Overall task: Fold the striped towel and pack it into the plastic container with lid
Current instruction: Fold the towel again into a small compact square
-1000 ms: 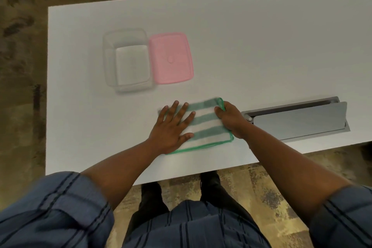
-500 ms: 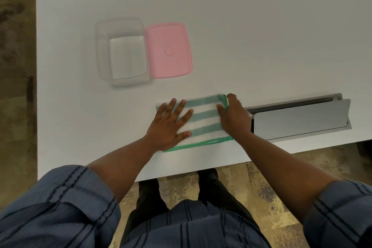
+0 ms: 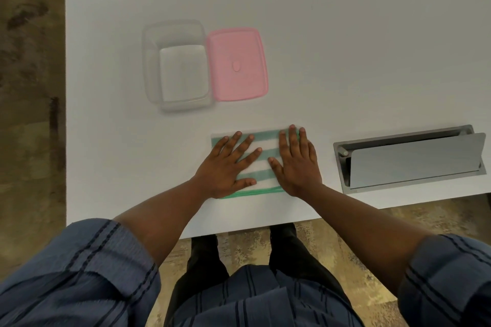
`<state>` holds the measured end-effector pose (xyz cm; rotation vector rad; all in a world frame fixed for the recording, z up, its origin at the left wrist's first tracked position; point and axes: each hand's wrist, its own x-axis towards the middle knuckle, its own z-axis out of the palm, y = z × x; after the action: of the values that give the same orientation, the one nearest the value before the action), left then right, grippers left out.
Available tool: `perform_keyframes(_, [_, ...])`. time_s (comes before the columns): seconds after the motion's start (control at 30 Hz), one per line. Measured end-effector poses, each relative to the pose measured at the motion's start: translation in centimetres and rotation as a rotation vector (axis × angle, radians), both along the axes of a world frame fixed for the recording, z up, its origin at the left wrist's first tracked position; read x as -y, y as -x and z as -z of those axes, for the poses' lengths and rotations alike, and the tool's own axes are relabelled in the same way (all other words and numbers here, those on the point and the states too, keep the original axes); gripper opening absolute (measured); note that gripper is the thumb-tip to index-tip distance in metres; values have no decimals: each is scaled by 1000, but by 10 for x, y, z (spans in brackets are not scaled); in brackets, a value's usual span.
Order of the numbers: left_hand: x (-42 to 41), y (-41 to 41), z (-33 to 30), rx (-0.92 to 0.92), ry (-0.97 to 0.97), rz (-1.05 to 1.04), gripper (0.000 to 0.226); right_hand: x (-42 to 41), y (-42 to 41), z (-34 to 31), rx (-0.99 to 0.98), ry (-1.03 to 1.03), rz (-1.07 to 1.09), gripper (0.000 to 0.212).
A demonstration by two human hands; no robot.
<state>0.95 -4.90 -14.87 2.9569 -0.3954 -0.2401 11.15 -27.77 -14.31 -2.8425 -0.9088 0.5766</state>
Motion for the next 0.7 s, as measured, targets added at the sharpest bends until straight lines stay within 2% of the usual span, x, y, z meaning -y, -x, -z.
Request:
perform_keyframes(0.3, [-80,43,-3,-62,-65,-59,80,-83,35,4,-3,-21,-7,79])
perform_keyframes(0.5, [-88,55,-2,-32,-63,-96,82,-88,40,-1,-13,-2,46,76])
perform_keyframes(0.63, [-85,64,-4,-36,-63,-211,84,-76,32,-3,-46,19,143,76])
perform_keyframes(0.7, [-80,70,-4,-50,-26,-368,84,-76,32,-7,-34,-6,193,77])
